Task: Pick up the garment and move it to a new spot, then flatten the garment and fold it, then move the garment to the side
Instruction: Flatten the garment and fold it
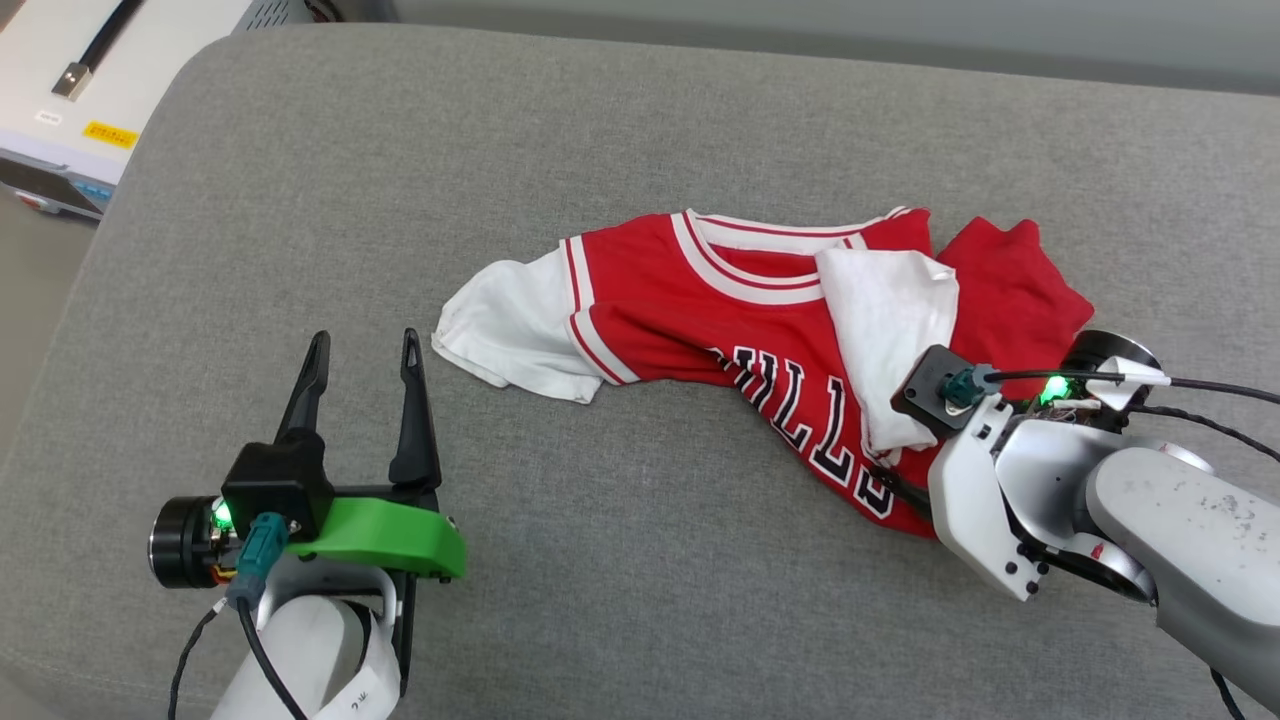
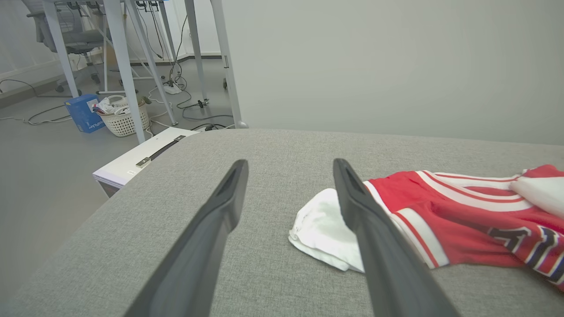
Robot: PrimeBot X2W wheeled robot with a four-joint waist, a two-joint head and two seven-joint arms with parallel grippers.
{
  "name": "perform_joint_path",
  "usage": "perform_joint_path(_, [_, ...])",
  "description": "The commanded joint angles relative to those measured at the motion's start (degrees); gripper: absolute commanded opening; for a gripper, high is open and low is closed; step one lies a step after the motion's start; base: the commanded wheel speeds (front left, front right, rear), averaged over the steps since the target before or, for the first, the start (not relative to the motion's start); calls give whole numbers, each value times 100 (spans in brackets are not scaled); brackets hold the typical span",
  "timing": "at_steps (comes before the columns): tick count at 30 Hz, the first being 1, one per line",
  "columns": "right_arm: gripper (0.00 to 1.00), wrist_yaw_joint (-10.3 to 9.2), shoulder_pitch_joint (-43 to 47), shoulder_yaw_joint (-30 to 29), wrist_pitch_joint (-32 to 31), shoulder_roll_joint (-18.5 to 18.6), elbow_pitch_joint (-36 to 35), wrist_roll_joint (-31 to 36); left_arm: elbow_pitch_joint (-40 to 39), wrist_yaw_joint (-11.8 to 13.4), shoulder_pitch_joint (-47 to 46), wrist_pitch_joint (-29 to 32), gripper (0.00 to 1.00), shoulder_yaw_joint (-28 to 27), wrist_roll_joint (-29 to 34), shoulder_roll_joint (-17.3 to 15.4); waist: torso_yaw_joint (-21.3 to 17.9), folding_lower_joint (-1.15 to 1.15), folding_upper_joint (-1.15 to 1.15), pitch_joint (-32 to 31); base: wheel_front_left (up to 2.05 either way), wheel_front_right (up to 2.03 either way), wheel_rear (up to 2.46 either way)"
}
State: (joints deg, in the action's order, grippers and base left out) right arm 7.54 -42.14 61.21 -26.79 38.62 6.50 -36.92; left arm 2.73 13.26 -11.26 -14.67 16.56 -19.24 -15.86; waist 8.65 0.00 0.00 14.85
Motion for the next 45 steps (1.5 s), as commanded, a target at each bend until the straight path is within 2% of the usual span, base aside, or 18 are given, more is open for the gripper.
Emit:
perform_joint_path(1, [100, -5, -140, 99, 143, -44, 168, 59, 46, -82, -67, -32, 100, -59, 88, 81, 82, 0, 0, 178, 0, 0, 0])
perform_joint_path(2, [100, -5, -178, 180, 269, -78, 309, 86, 74, -137, -80, -32, 100, -106, 141, 145, 83, 0, 0, 195, 0, 0, 0])
perform_joint_path(3, [36, -5, -208, 238, 671, -151, 575, 49, 129, -266, -90, -32, 100, -242, 258, 307, 57, 0, 0, 202, 0, 0, 0])
perform_joint_path(4, [0, -5, -204, 232, 827, -169, 642, 28, 149, -306, -79, -32, 100, -305, 306, 360, 26, 0, 0, 177, 0, 0, 0])
perform_joint_path(7, [0, -5, -142, 58, 1300, -204, 731, -61, 212, -419, 1, -32, 100, -445, 421, 472, -84, 0, 0, 77, 0, 0, 0])
perform_joint_path(11, [0, -5, 174, -597, 1960, -264, 749, -373, 263, -558, 160, -32, 100, -644, 536, 596, -260, 0, 0, -89, 0, 0, 0])
perform_joint_path(18, [0, -5, 1266, -2255, 2860, -342, 821, -1118, 276, -803, 376, -32, 100, -951, 696, 789, -483, 0, 0, -221, 0, 0, 0])
perform_joint_path(25, [0, -5, 2216, -3832, 3548, -464, 1459, -1114, 346, -961, 461, -32, 100, -1119, 886, 988, -564, 0, 0, -206, 0, 0, 0])
perform_joint_path(29, [0, -5, 2592, -4716, 3816, -645, 1883, -940, 397, -1072, 485, -32, 100, -1217, 953, 1059, -555, 0, 0, -193, 0, 0, 0])
perform_joint_path(34, [0, -5, 2921, -5767, 3848, -987, 2504, -612, 475, -1182, 483, -33, 100, -1283, 1030, 1141, -530, 0, 0, -206, 0, 0, 0])
perform_joint_path(40, [0, -5, 2989, -6118, 3300, -1446, 3253, -227, 550, -1288, 451, -33, 100, -1333, 1106, 1212, -509, 0, 0, -275, 0, 0, 0])
perform_joint_path(41, [13, -5, 2975, -6177, 3341, -1471, 3309, -140, 574, -1304, 452, -33, 100, -1333, 1118, 1222, -503, 0, 0, -311, 0, 0, 0])
perform_joint_path(42, [48, -5, 2960, -6237, 3395, -1496, 3335, -85, 593, -1315, 457, -33, 100, -1335, 1127, 1229, -503, 0, 0, -346, 0, 0, 0])
perform_joint_path(43, [100, -5, 2937, -6334, 3517, -1526, 3338, -12, 615, -1326, 472, -33, 100, -1347, 1137, 1236, -514, 0, 0, -397, 0, 0, 0])
perform_joint_path(45, [100, -5, 2929, -6572, 3814, -1528, 3320, 224, 654, -1355, 503, -33, 100, -1364, 1155, 1245, -513, 0, 0, -492, 0, 0, 0])
